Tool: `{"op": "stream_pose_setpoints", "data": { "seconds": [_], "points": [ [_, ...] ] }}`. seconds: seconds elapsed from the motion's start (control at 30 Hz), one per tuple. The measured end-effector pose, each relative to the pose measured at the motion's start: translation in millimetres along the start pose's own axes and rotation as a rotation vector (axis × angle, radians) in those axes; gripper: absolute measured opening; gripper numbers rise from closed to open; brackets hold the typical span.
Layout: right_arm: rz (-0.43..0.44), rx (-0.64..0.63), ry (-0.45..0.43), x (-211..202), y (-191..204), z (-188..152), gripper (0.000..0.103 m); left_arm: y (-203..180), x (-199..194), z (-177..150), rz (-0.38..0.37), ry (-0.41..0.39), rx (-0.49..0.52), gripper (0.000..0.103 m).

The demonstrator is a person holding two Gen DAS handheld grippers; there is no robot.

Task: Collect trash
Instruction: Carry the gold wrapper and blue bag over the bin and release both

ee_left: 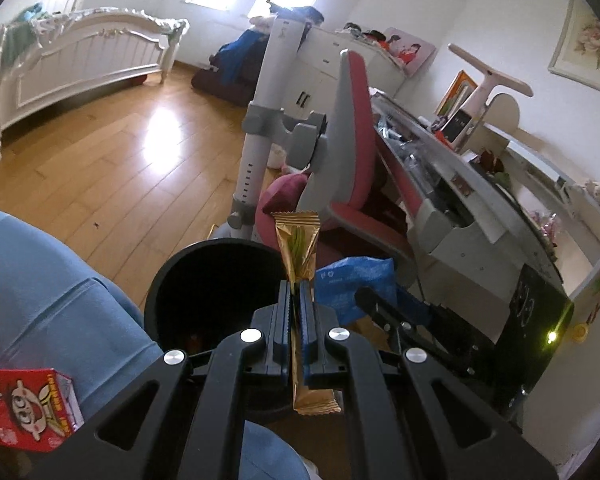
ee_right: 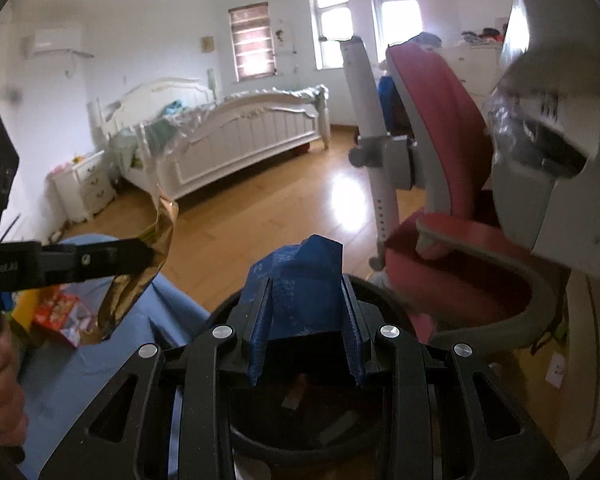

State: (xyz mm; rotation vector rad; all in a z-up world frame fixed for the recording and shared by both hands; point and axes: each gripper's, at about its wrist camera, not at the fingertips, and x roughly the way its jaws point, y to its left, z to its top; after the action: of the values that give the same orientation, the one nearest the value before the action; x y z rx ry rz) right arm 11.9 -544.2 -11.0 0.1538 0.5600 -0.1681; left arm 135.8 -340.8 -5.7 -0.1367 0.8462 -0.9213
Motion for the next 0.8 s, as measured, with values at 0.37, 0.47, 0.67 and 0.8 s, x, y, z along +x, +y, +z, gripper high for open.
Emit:
{"op": "stream_pose_setpoints", "data": {
  "seconds": [0.37,0.47,0.67,0.8],
  "points": [
    [0.032,0.031,0.046,17,-2,-12,0.033,5,27,-2,0.033,0.049,-0.006,0.005],
    [0.034,0.036,0.054,21,-4,-14,0.033,4,30,-2,0.034,0.052,-0.008,0.005],
    [0.026,0.038,0.077,29,-5,-13,0.042,0,37,-1,0.073,0.071,0.012,0.009],
    [0.007,0.033,0.039,23,-3,-13,0.080,-1,29,1,0.117,0.050,0.014,0.073]
  ]
}}
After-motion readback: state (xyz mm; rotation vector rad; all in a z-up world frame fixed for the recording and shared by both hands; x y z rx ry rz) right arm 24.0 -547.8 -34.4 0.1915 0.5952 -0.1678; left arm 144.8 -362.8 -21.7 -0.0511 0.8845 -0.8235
